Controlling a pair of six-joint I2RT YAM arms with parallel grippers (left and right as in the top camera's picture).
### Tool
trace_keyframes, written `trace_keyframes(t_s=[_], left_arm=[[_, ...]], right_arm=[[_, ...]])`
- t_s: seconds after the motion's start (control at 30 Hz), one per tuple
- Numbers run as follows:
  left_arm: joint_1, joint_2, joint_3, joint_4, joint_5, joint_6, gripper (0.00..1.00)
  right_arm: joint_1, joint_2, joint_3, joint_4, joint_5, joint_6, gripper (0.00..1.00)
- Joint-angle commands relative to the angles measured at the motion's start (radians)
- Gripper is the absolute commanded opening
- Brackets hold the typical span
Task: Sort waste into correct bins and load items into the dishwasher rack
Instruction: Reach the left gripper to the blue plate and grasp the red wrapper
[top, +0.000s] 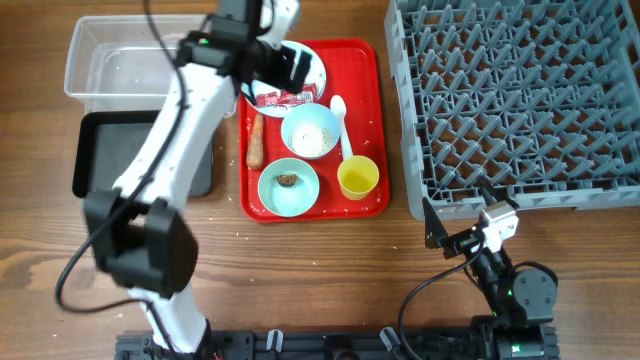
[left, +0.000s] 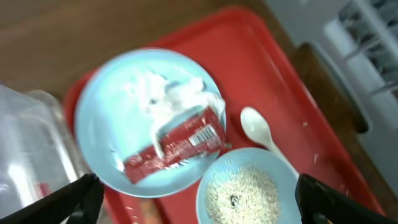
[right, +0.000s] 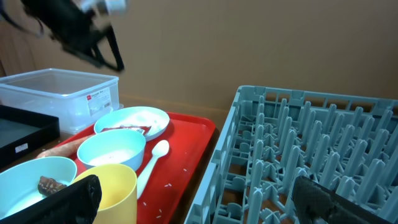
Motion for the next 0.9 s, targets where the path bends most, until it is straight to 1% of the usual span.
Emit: trace_keyframes(t_s=[0.0, 0.07, 0.2, 0.27, 0.3, 0.5, 0.6, 0.67, 0.87], left_arm=[[-0.028, 0.039, 0.02, 0.011, 0.02, -0.065, 1.0], [-0.032, 0.044, 0.042, 0.006, 0.019, -0.07, 1.0], [-0.016, 0.14, 0.296, -0.179, -0.044, -0.057, 1.0], [-0.002, 0.233, 0.438, -0.27, -0.055, -0.046, 1.0], [0.0, 0.259, 0.458, -0.278, -0.055, -0.039, 1.0], [-0.001, 0.411, 0.459, -0.261, -0.055, 0.017, 1.0], [-0.002, 0.467, 0.459, -0.233, -0.055, 0.025, 1.0], [-0.002, 0.486, 0.459, -0.219, -0.055, 0.049, 0.99], [0.0, 0.546, 0.459, -0.159, -0.054, 0.049, 0.96]], right_arm=[[0.007, -0.008, -0.002, 0.005, -0.021, 0.016, 1.0], [0.007, -0.008, -0.002, 0.005, -0.021, 0.016, 1.0], [0.007, -0.008, -0.002, 0.005, -0.021, 0.016, 1.0], [0.007, -0.008, -0.002, 0.005, -0.021, 0.016, 1.0], [0.007, -0.008, -0.002, 0.005, -0.021, 0.016, 1.0], [0.007, -0.008, -0.002, 0.005, -0.02, 0.016, 1.0], [0.007, -0.008, -0.002, 0.005, -0.021, 0.016, 1.0], [0.007, -0.008, -0.002, 0.005, -0.02, 0.016, 1.0], [0.007, -0.008, -0.002, 0.005, -0.021, 0.016, 1.0]])
